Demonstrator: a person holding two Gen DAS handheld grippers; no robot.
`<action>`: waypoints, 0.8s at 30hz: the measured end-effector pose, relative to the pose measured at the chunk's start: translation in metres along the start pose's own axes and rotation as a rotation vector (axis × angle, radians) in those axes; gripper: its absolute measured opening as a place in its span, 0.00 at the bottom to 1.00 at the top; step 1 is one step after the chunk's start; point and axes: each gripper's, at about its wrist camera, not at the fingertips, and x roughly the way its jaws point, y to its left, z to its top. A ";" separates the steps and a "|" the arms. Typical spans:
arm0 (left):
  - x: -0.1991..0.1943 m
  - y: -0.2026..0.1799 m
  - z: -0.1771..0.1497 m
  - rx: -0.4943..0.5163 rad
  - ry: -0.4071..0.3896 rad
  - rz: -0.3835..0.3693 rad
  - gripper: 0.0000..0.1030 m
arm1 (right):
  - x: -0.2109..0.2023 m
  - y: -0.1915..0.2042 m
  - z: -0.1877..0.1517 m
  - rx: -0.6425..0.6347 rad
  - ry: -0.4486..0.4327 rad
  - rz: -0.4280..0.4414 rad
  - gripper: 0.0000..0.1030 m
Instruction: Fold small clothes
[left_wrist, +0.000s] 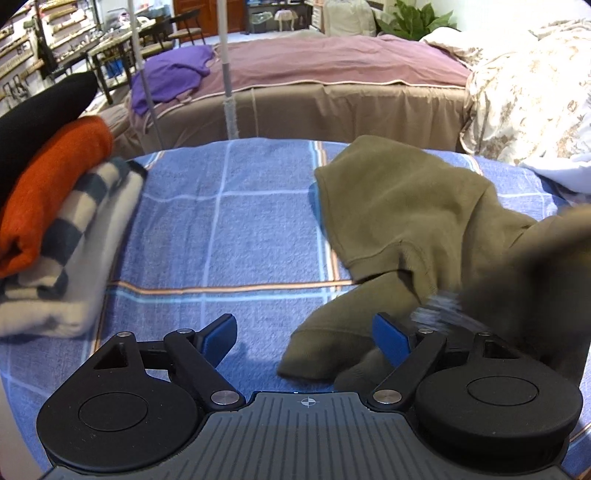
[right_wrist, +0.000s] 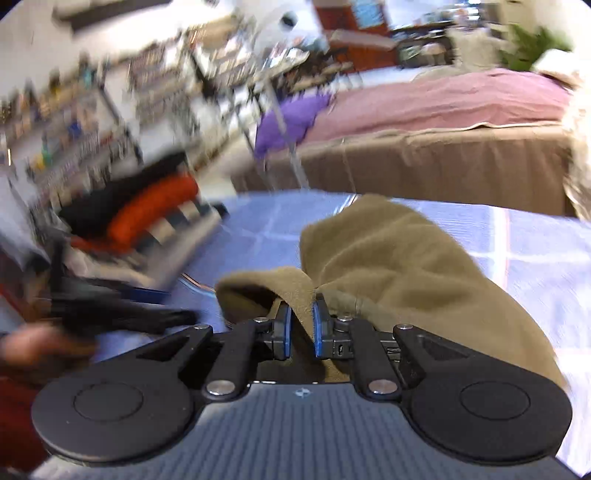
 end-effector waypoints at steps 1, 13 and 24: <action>0.002 -0.004 0.005 0.010 -0.001 -0.007 1.00 | -0.038 -0.007 -0.007 0.060 -0.031 -0.017 0.14; 0.047 -0.096 0.034 0.205 0.037 -0.139 1.00 | -0.247 -0.138 -0.117 0.407 -0.195 -0.707 0.02; 0.058 -0.098 -0.008 0.291 0.063 -0.066 1.00 | -0.063 -0.080 -0.090 0.079 0.038 -0.366 0.67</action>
